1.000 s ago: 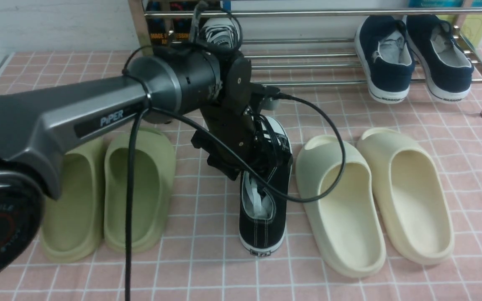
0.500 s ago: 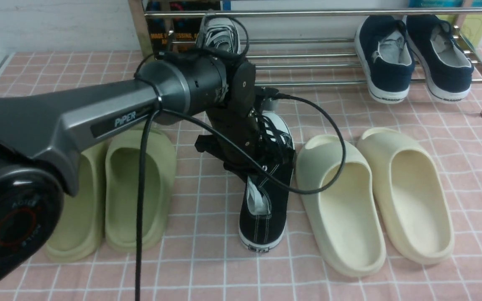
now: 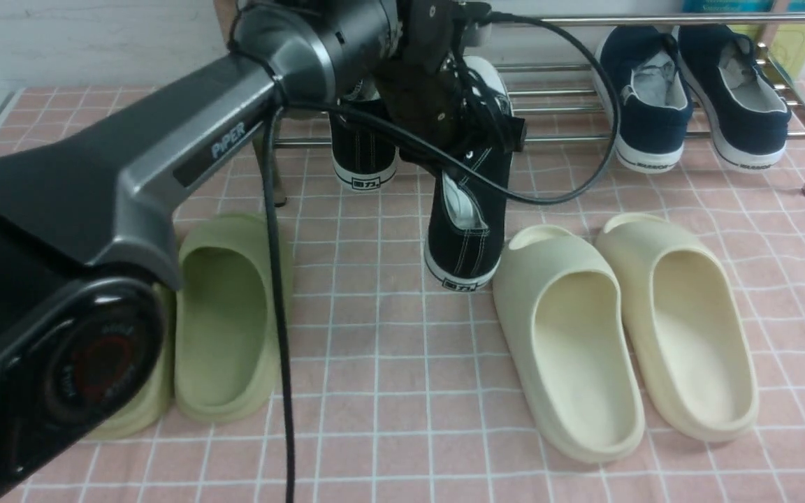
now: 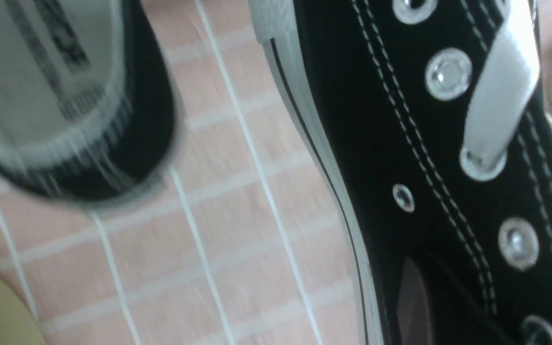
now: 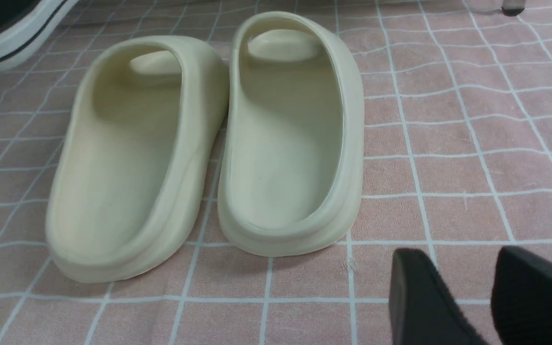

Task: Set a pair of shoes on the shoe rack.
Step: Use the left arm to put a shoe into the shoe rack

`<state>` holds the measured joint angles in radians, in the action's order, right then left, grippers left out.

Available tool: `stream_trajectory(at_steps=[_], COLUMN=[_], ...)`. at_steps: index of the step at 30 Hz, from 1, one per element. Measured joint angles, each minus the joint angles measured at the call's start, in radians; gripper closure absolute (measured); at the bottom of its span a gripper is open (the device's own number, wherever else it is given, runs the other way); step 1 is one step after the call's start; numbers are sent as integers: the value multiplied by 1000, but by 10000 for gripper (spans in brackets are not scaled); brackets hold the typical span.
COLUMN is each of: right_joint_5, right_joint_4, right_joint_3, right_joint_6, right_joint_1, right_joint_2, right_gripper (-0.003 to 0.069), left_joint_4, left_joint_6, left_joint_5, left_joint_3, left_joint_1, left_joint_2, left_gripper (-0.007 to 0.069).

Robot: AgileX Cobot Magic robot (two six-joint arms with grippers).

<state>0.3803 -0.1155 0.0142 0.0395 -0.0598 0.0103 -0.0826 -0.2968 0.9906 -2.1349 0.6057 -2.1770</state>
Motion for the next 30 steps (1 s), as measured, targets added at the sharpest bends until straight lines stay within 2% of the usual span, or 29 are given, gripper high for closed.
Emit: stream_trajectory(at_steps=[10, 20, 30], right_joint_5=[0, 0, 0], right_joint_4=[0, 0, 0], right_joint_3=[0, 0, 0], right_joint_6=[0, 0, 0], right_joint_1=[0, 0, 0], right_joint_2=[0, 0, 0], right_gripper=[419, 419, 419], left_joint_4=[-41, -45, -69], left_joint_6=[-54, -74, -78], left_joint_5=[-58, -161, -227], left_joint_3=[-214, -227, -227], left_joint_1=[-34, -77, -79], left_joint_2=[-165, -178, -230], left_gripper=[559, 559, 559])
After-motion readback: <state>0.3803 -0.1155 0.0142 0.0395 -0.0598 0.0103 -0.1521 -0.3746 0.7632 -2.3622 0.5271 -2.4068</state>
